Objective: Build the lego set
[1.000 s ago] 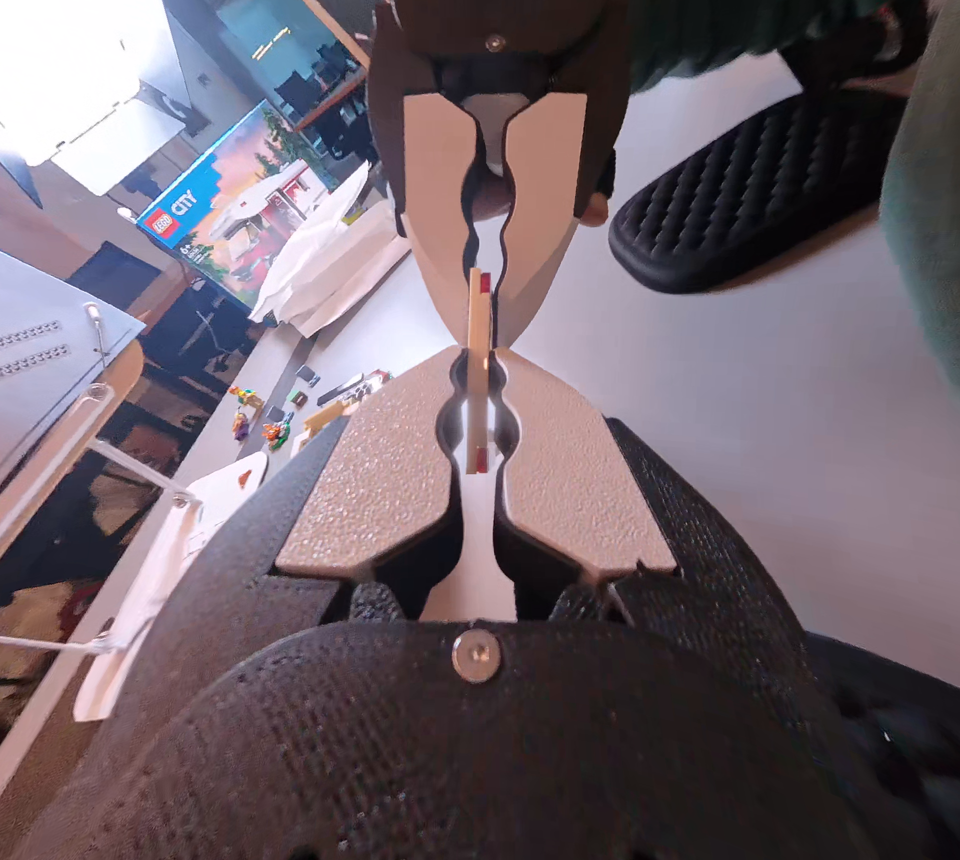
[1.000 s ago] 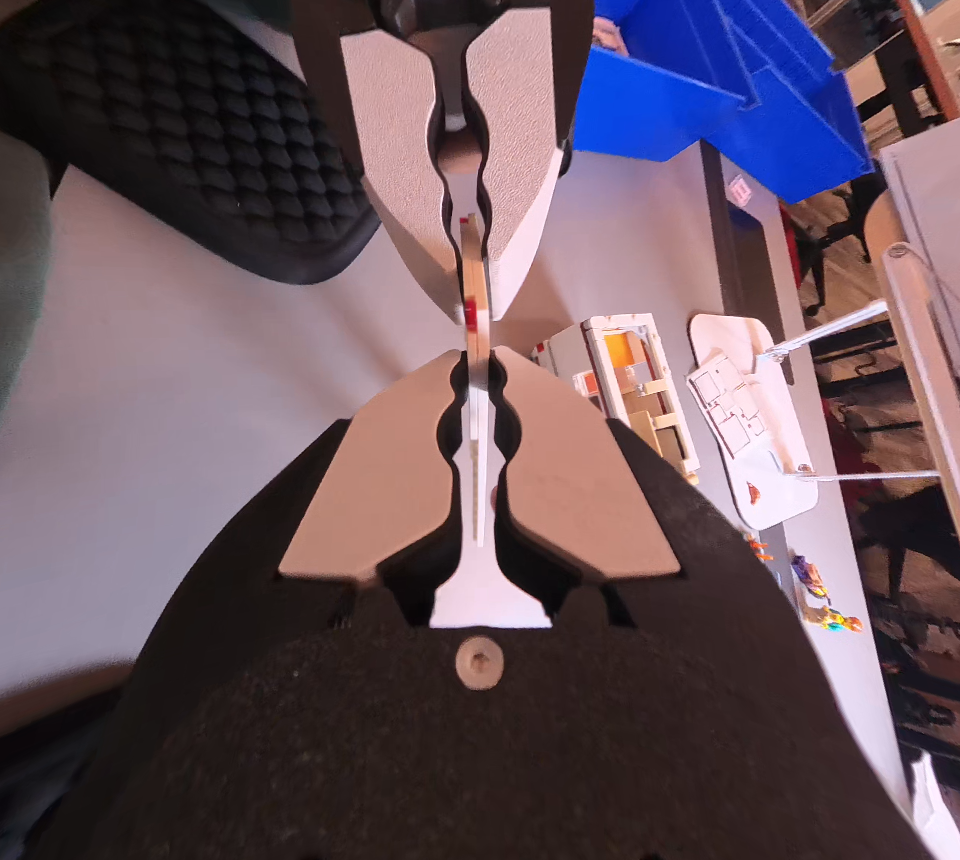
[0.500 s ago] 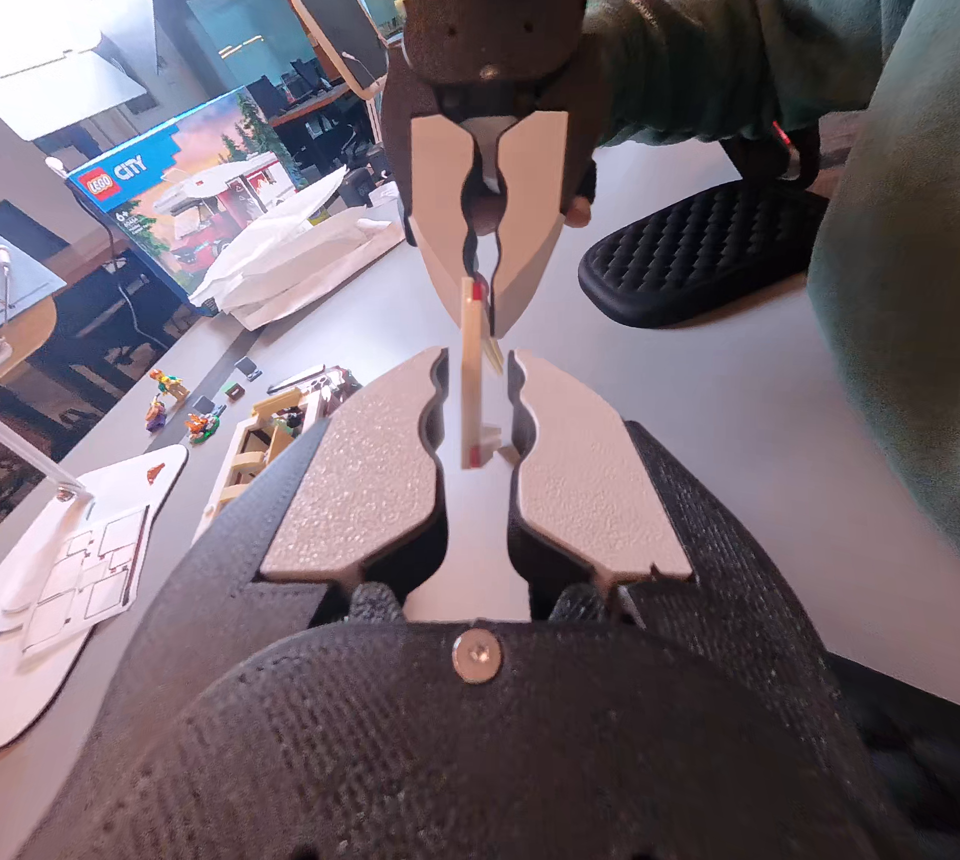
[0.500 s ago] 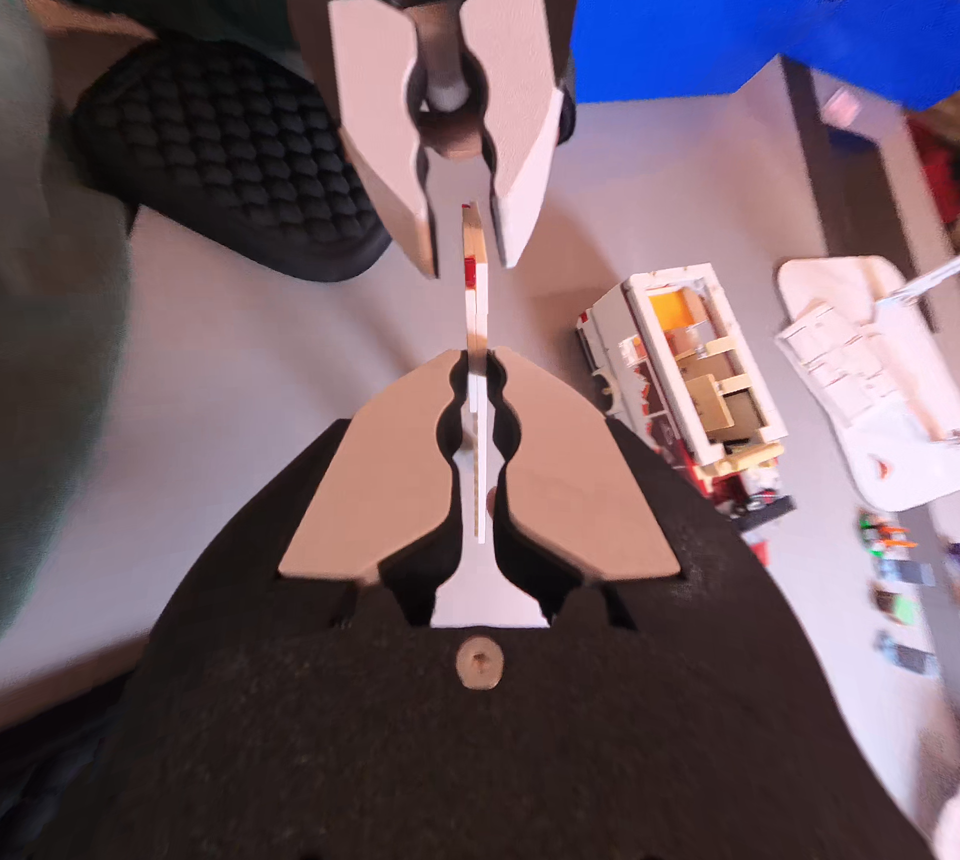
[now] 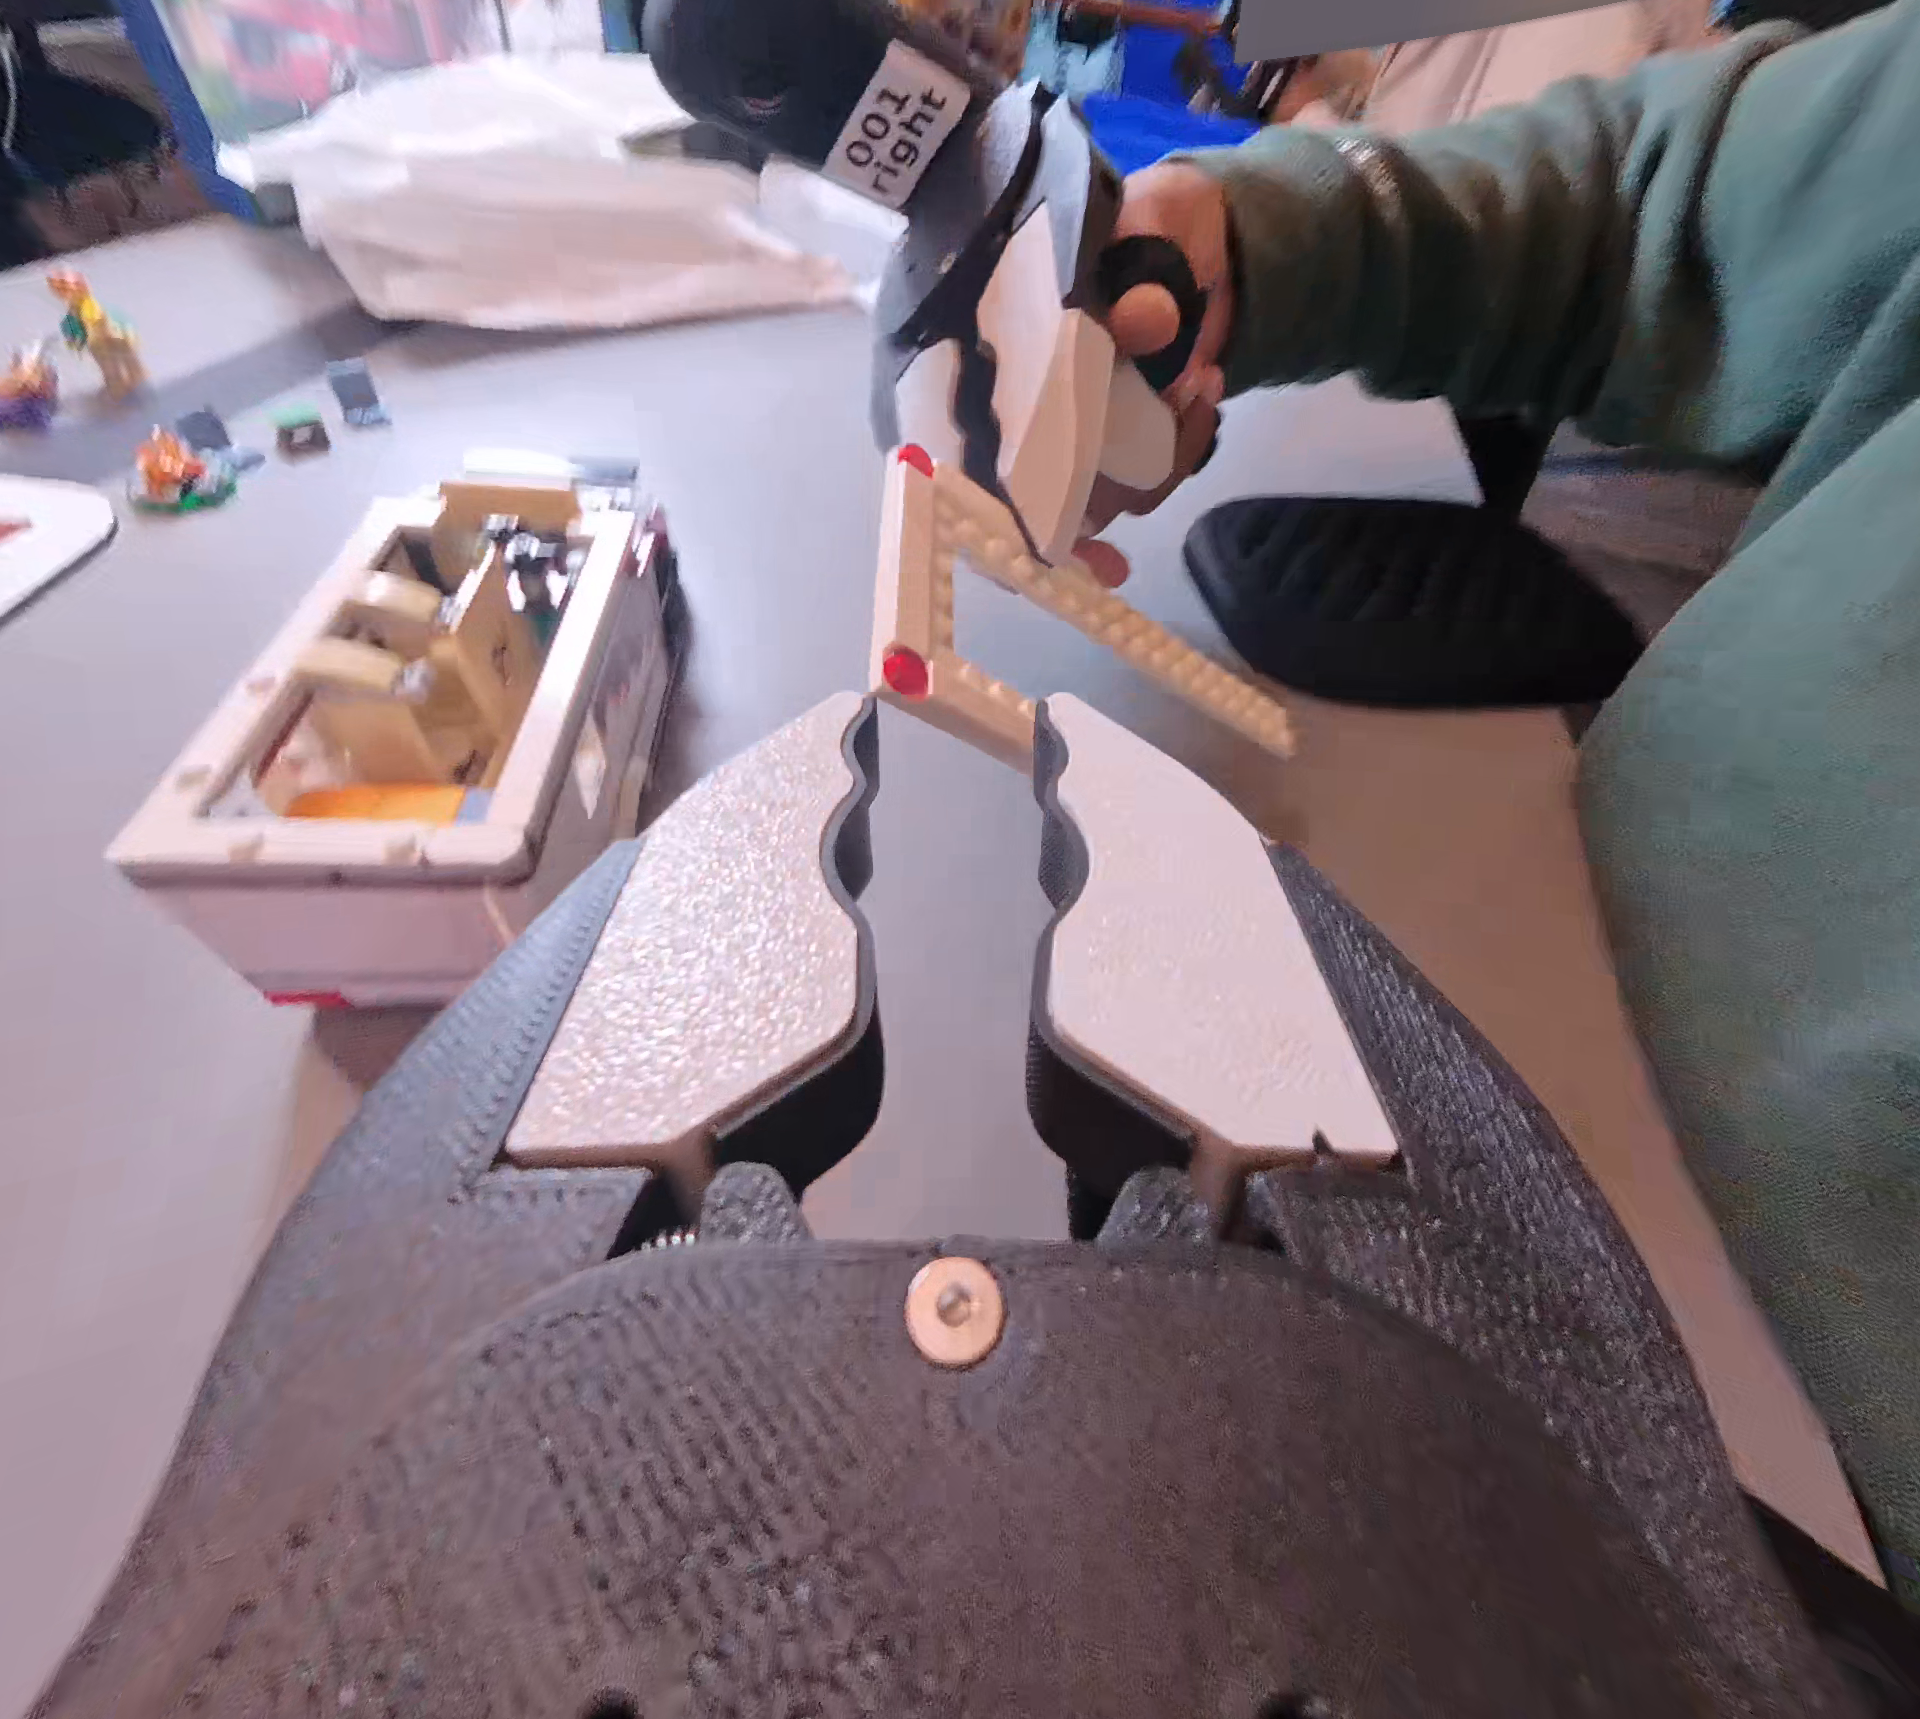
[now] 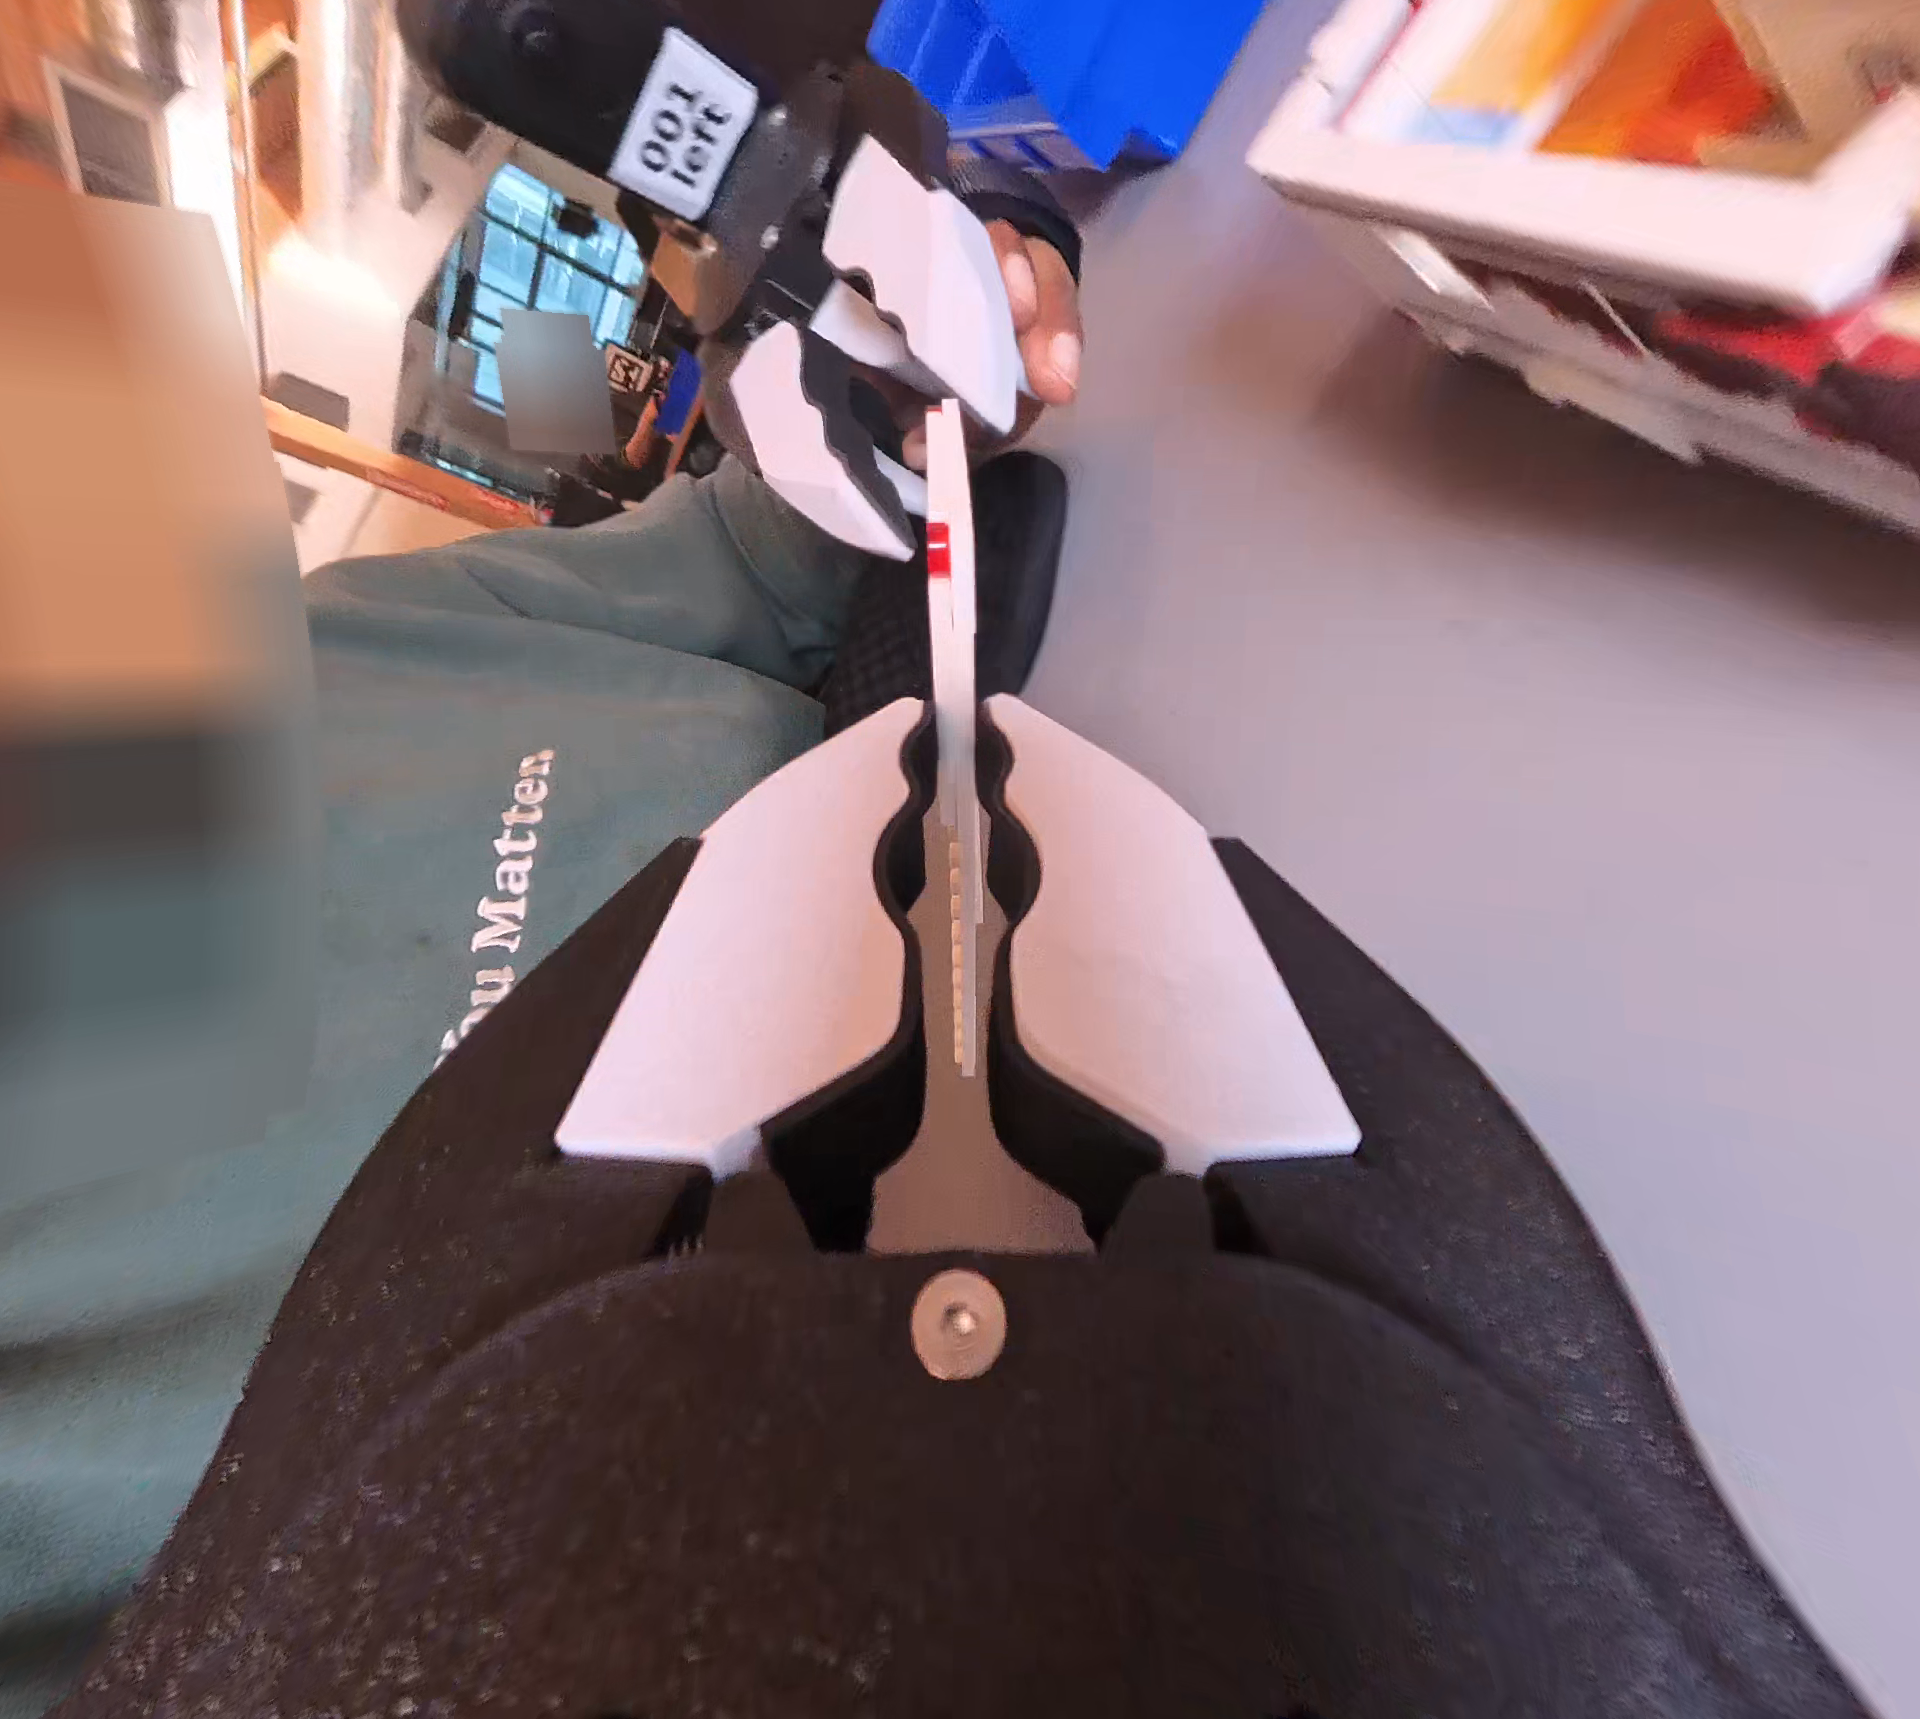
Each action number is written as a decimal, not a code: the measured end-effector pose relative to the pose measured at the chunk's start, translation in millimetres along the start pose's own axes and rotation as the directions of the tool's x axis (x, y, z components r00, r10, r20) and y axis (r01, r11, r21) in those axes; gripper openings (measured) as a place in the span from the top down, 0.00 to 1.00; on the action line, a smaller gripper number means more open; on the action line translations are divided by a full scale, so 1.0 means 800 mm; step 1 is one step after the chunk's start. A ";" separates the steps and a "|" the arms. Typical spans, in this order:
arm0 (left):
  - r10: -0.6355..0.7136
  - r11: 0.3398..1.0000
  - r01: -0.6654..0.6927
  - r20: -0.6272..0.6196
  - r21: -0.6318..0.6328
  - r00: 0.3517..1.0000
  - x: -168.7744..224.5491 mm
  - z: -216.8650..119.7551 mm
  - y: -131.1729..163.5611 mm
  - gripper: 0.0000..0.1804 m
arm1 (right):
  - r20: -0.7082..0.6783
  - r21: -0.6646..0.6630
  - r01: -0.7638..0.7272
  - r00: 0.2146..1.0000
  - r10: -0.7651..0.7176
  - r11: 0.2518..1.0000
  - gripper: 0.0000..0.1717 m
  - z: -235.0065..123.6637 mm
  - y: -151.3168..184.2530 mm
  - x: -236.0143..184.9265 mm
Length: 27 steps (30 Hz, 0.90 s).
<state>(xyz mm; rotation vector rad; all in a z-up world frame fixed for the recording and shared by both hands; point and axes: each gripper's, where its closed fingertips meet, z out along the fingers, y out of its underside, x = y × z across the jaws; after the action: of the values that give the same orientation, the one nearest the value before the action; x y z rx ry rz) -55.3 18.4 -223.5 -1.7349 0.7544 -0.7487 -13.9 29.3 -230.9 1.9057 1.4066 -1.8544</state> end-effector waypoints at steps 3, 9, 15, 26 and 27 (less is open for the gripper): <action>-0.009 0.998 0.011 0.042 -0.067 0.999 -0.013 0.002 0.022 0.84 | -0.042 -0.008 -0.053 0.998 0.052 0.999 0.97 0.006 0.015 0.029; 0.031 0.991 -0.018 0.094 -0.135 0.995 -0.026 0.008 0.046 0.85 | -0.241 -0.054 -0.021 0.971 0.007 0.998 0.92 0.000 0.026 0.071; 0.084 0.986 -0.061 0.140 -0.158 0.987 -0.034 0.007 0.058 0.86 | -0.419 -0.164 0.094 0.895 -0.155 0.982 0.85 -0.014 0.027 0.089; 0.125 0.989 -0.147 0.379 0.031 0.917 -0.069 -0.023 0.014 0.89 | -0.556 -0.053 0.516 0.696 -0.455 0.855 0.76 -0.042 -0.033 0.073; 0.127 0.986 -0.161 0.410 0.049 0.903 -0.073 -0.028 0.010 0.90 | -0.584 -0.022 0.573 0.658 -0.475 0.820 0.76 -0.047 -0.044 0.068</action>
<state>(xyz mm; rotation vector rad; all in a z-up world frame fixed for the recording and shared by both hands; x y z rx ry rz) -108.9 49.7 -232.5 -1.6653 0.5478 -0.2950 -21.1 101.6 -250.7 2.4772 2.2747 -1.6956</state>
